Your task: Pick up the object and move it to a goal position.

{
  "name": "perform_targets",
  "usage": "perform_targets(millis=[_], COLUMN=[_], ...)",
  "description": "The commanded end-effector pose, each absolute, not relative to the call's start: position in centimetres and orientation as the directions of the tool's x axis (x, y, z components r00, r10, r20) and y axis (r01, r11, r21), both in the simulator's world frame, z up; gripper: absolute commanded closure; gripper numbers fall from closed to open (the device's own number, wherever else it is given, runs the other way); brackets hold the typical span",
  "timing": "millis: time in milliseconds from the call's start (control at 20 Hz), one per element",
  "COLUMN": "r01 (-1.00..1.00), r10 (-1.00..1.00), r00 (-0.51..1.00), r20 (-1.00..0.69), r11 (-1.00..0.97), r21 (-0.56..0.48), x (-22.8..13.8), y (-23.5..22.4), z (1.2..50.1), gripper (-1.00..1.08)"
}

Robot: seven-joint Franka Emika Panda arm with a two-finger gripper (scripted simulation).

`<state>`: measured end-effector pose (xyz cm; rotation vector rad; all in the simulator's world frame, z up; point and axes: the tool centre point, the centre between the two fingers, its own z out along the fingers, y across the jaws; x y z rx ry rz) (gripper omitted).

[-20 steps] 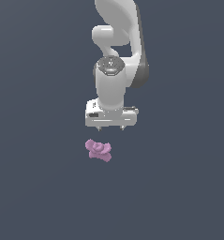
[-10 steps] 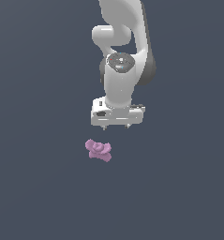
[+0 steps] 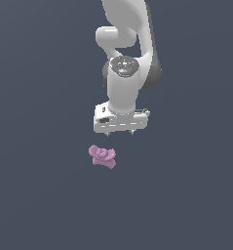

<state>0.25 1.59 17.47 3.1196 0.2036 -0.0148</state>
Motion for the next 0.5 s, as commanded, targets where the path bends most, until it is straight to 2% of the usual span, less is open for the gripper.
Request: perform_targets(millis=[0,450], r01=[0.161,0.337], r10=[0.161,0.337], r00=[0.987,0.942], r20=[-0.011,-0.015], r11=[-0.987,-0.941], r21=[0.015,0.014], x=[0.41,1.29], y=[1.41,0.46], z=[17.39,16.92], gripper=[-0.92,-0.92])
